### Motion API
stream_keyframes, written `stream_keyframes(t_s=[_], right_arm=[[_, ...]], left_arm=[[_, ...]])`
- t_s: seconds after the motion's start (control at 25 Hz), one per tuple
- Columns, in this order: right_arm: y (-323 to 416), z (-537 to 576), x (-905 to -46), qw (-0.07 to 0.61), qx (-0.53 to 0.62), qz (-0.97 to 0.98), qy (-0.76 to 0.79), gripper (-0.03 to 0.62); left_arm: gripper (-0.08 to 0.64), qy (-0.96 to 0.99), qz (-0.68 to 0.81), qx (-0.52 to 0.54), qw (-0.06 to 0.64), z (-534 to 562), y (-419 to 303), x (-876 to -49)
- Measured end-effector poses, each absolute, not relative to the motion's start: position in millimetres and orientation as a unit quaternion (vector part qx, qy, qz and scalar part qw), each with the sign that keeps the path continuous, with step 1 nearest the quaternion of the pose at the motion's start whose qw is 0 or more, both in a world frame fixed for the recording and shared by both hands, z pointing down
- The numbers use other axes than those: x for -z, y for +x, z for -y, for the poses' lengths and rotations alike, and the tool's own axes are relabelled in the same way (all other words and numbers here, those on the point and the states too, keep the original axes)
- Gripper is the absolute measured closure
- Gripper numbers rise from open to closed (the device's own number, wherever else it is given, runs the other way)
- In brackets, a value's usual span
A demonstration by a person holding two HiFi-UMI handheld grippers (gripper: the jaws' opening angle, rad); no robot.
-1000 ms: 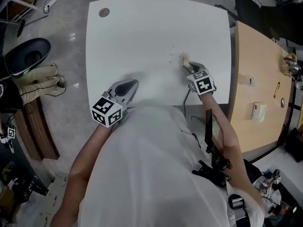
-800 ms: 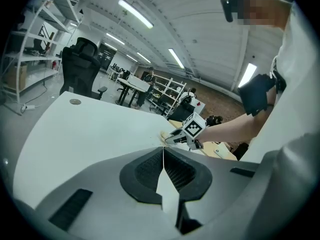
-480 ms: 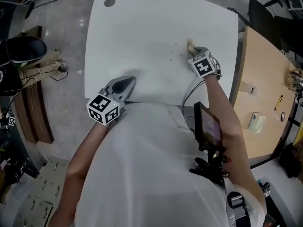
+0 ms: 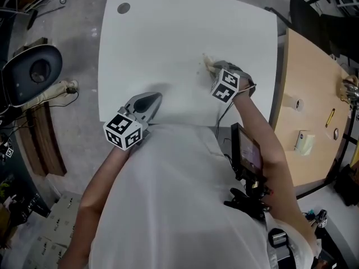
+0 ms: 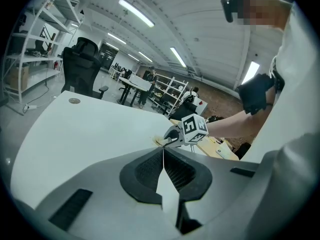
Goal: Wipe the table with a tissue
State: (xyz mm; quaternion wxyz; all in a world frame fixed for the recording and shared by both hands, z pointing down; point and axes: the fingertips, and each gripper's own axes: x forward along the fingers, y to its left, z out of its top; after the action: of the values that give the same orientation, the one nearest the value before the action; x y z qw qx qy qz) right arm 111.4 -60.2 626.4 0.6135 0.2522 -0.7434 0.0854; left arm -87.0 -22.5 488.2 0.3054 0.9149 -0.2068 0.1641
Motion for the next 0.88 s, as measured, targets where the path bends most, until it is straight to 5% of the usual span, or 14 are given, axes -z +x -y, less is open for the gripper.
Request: stream_keyframes(t_s=[0.52,0.68,0.88], right_arm=[[82.0,-18.7,-625.7,0.578,-0.119,0.793,0.155,0.503],[100.2,-6.9,-617.1,0.501,-0.2,0.799,0.266,0.502],[127.5,17.4,-617.9,0.489,-0.24,0.754,0.367,0.502]], left_arm=[[0.552,0.92,0.178,-0.178,0.301,16.5,-69.4,-491.4],[0.552,0.923,0.171,-0.178,0.295,15.8,-55.8,-488.1],[0.552,0.925,0.165,-0.179,0.291,11.8,-45.4,-486.1]])
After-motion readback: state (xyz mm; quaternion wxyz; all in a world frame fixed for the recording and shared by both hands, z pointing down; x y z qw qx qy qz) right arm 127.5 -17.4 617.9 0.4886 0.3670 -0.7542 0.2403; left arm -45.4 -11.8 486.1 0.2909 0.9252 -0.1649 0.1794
